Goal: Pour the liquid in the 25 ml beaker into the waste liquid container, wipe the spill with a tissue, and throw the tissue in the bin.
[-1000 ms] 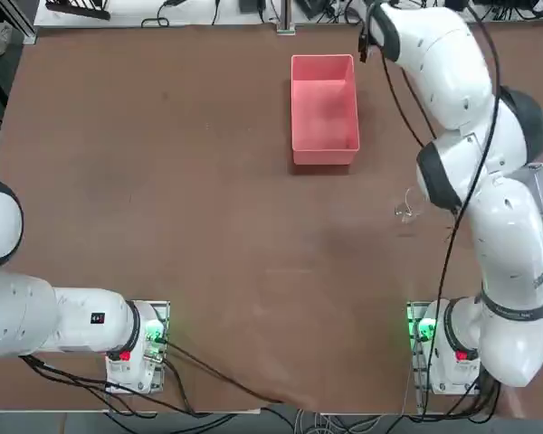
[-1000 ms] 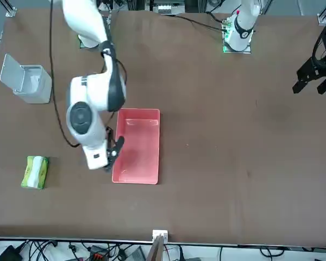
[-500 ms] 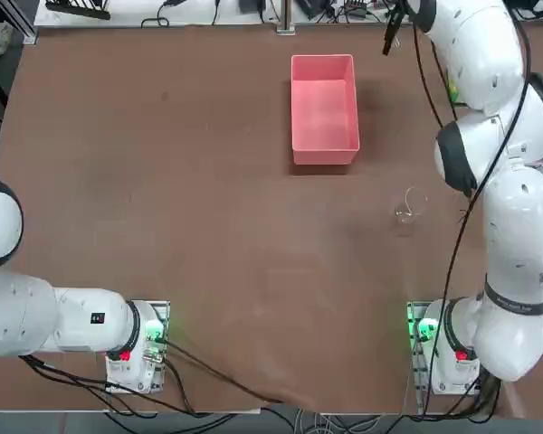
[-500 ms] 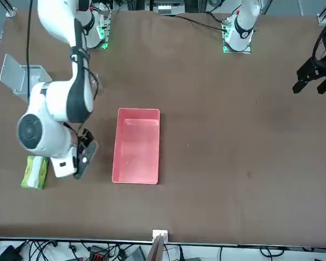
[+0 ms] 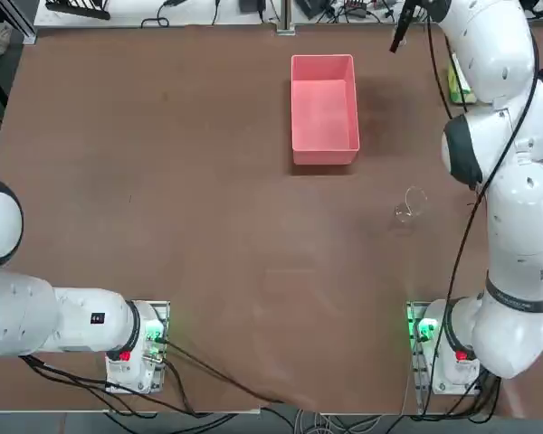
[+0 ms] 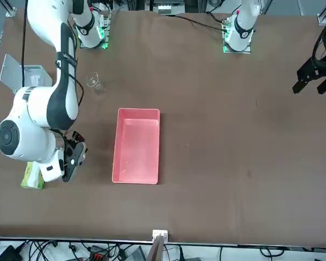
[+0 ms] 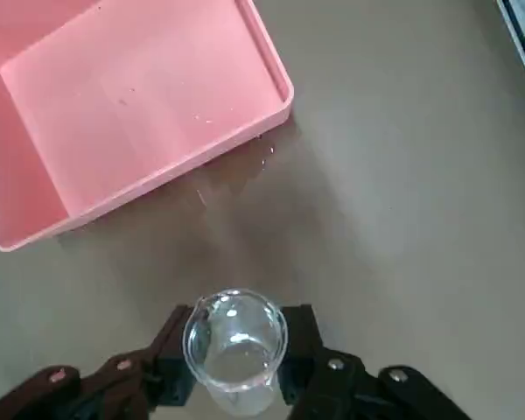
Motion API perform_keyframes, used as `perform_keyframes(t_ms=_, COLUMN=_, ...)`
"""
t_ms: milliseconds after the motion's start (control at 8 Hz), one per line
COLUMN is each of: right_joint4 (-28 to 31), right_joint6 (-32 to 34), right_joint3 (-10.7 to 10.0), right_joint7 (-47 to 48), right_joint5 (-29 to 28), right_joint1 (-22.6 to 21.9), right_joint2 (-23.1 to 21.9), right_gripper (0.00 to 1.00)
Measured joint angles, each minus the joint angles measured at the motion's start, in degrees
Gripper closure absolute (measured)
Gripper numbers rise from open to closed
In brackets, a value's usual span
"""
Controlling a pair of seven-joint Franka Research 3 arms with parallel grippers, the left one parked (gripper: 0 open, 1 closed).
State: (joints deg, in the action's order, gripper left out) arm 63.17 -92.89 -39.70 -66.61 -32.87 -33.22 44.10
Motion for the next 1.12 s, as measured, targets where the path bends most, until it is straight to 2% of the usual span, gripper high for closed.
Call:
perform_keyframes(t_ms=125, right_joint4=-0.03, right_joint6=-0.53, right_joint3=6.68, right_joint7=-0.04, right_joint5=0.38, right_joint1=4.02, right_joint2=-1.43, right_gripper=0.52)
perform_keyframes(t_ms=500, right_joint4=1.53, right_joint6=-5.22, right_joint3=32.24, right_joint7=-0.51, right_joint5=6.74, right_joint1=21.97, right_joint2=-4.62, right_gripper=0.52)
perform_keyframes(t_ms=625, right_joint4=3.5, right_joint6=-7.63, right_joint3=38.05, right_joint7=-2.99, right_joint5=7.52, right_joint1=26.69, right_joint2=-5.04, right_gripper=0.52)
perform_keyframes(t_ms=750, right_joint4=5.78, right_joint6=-9.89, right_joint3=41.52, right_joint7=-6.53, right_joint5=7.53, right_joint1=29.83, right_joint2=-5.32, right_gripper=0.52)
perform_keyframes(t_ms=875, right_joint4=8.16, right_joint6=-11.33, right_joint3=42.9, right_joint7=-9.82, right_joint5=7.27, right_joint1=31.38, right_joint2=-5.74, right_gripper=0.52)
perform_keyframes(t_ms=1125, right_joint4=11.98, right_joint6=-12.71, right_joint3=43.43, right_joint7=-16.59, right_joint5=1.69, right_joint1=32.29, right_joint2=-6.31, right_gripper=0.52)
